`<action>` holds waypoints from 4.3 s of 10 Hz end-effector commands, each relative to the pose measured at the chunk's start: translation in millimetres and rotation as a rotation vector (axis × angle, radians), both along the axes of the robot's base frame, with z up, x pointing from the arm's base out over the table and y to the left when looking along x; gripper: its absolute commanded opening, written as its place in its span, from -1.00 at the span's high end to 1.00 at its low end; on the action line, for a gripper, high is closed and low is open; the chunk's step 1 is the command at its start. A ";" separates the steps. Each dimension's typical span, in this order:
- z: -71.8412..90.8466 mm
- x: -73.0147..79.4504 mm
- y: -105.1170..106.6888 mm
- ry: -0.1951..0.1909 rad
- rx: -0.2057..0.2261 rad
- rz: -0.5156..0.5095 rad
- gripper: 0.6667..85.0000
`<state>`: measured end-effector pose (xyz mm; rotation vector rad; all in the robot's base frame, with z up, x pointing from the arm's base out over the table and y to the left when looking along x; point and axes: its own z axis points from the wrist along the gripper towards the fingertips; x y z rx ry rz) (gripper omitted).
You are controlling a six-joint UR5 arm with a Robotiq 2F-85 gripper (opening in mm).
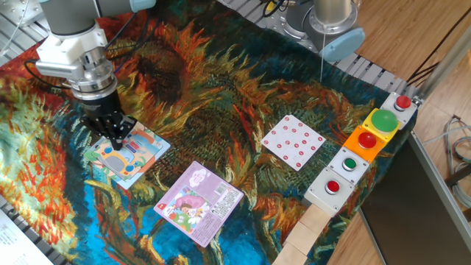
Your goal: Assemble one piece of a puzzle
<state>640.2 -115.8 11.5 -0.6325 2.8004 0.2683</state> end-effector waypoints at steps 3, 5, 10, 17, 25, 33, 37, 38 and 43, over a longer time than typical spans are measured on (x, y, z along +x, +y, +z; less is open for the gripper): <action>0.6 0.9 0.2 -0.008 0.012 -0.009 0.98; -0.7 -1.5 -1.9 -0.008 0.008 -0.006 0.98; -2.2 -3.7 -7.0 -0.005 0.007 -0.008 0.98; -2.5 -6.6 -7.9 -0.008 0.020 -0.006 0.98; -2.8 -8.3 -3.6 -0.007 0.026 -0.001 0.98; -0.4 -14.9 -3.7 0.001 0.023 0.012 0.98; -1.7 -16.3 -6.2 0.000 0.023 0.014 0.98; -2.1 -16.5 -6.8 0.000 0.023 0.014 0.98; -3.5 -15.9 -10.3 -0.005 0.022 0.015 0.98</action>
